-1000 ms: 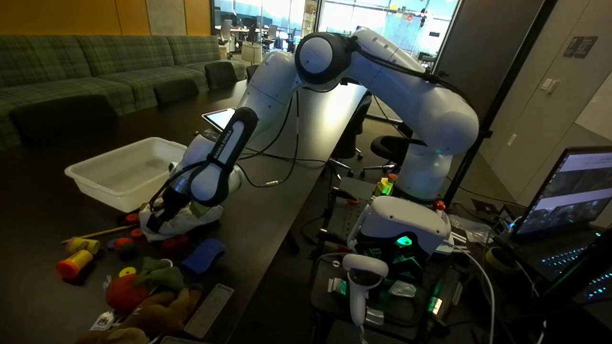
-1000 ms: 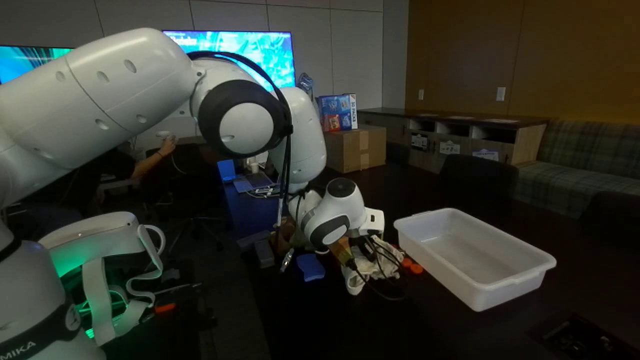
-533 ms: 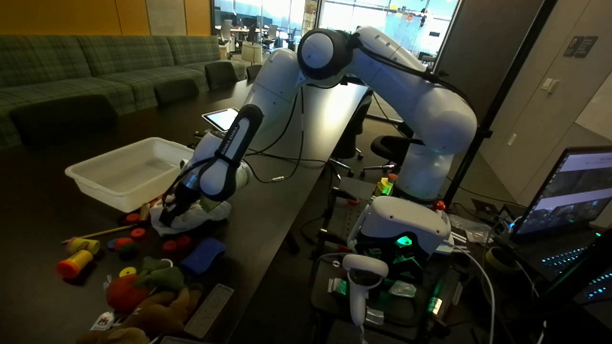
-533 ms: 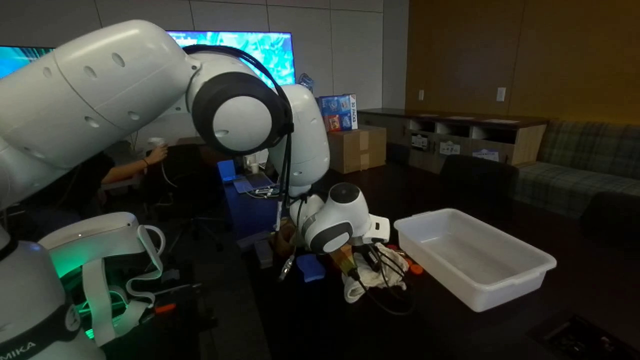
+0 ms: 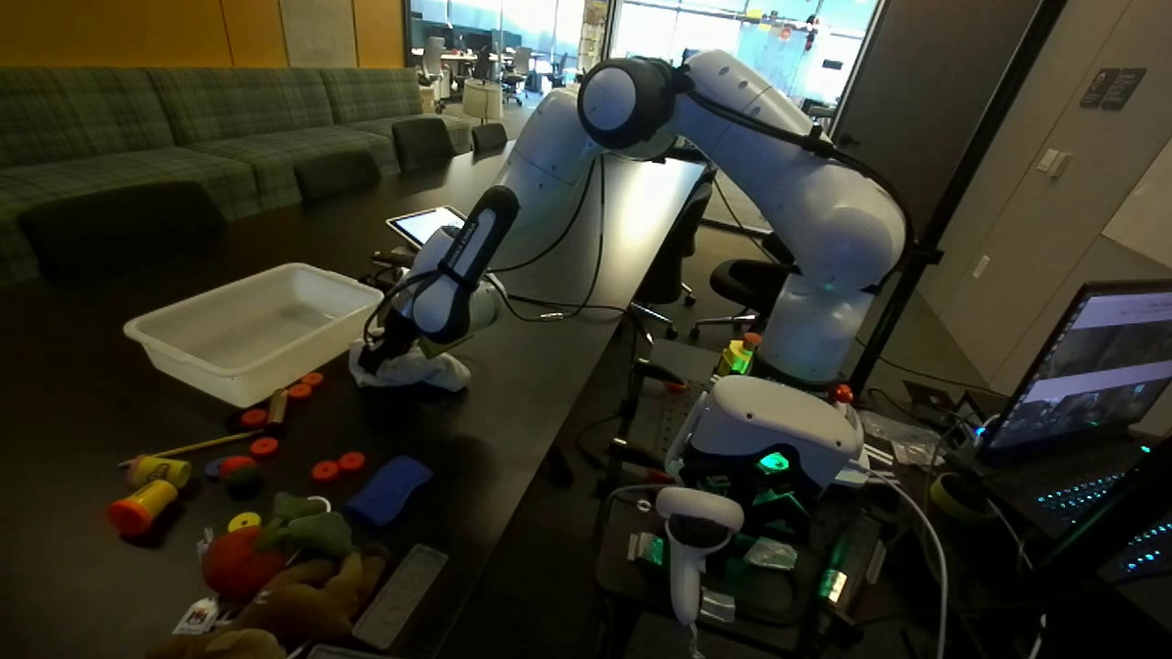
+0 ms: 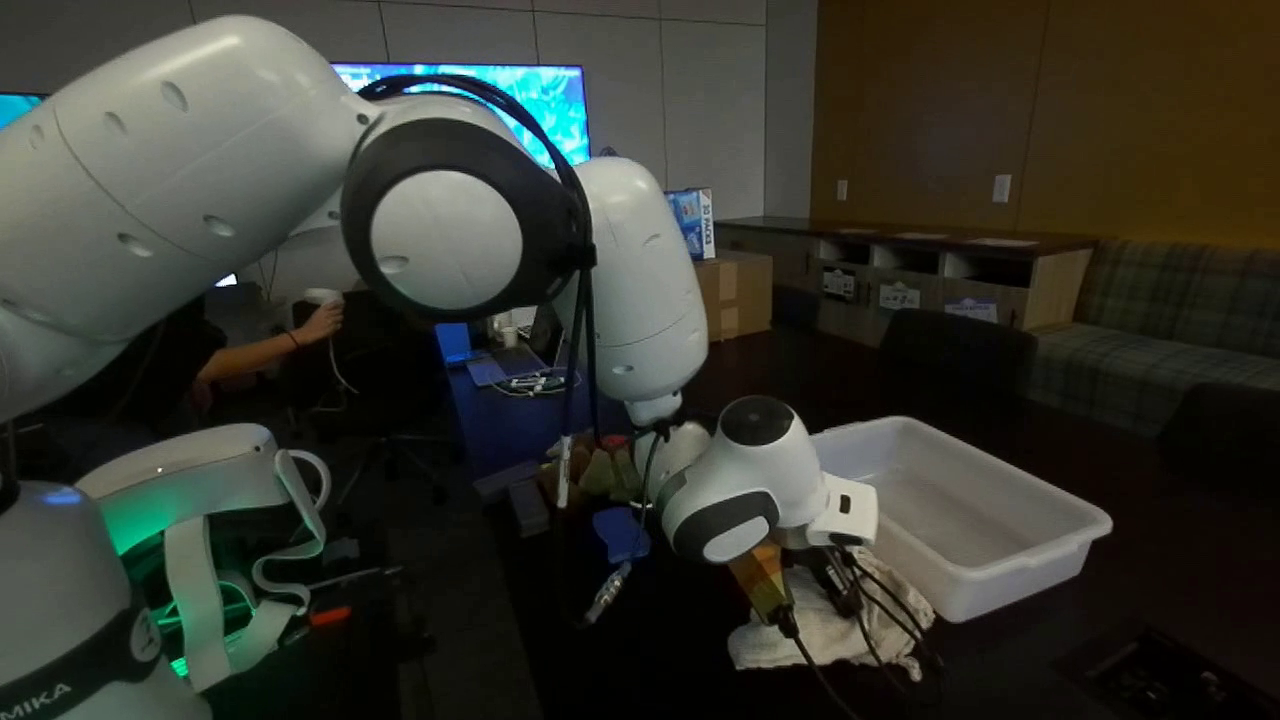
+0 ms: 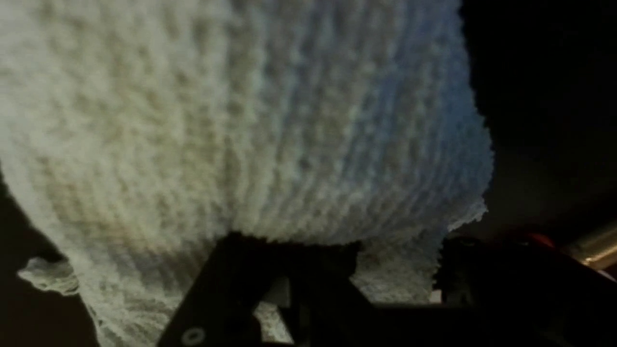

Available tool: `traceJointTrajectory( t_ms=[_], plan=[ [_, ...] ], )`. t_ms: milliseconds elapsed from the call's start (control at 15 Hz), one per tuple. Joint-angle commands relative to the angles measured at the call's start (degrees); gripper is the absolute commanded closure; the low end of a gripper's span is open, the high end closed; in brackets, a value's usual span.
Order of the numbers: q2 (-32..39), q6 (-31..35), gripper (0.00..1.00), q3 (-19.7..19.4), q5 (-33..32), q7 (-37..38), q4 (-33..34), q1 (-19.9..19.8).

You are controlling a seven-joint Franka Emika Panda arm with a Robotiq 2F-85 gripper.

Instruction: Use the white towel to move the objects to the left, then put the towel in the bowl

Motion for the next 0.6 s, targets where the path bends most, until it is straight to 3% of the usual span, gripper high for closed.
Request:
traceJointTrajectory(
  t_ms=[0, 533],
  plan=[
    [2.44, -1.77, 0.85, -2.10, 0.78, 0.99, 4.95, -0.02],
    [6.98, -4.62, 0.85, -5.04, 4.78, 4.68, 15.01, 5.37]
  ],
)
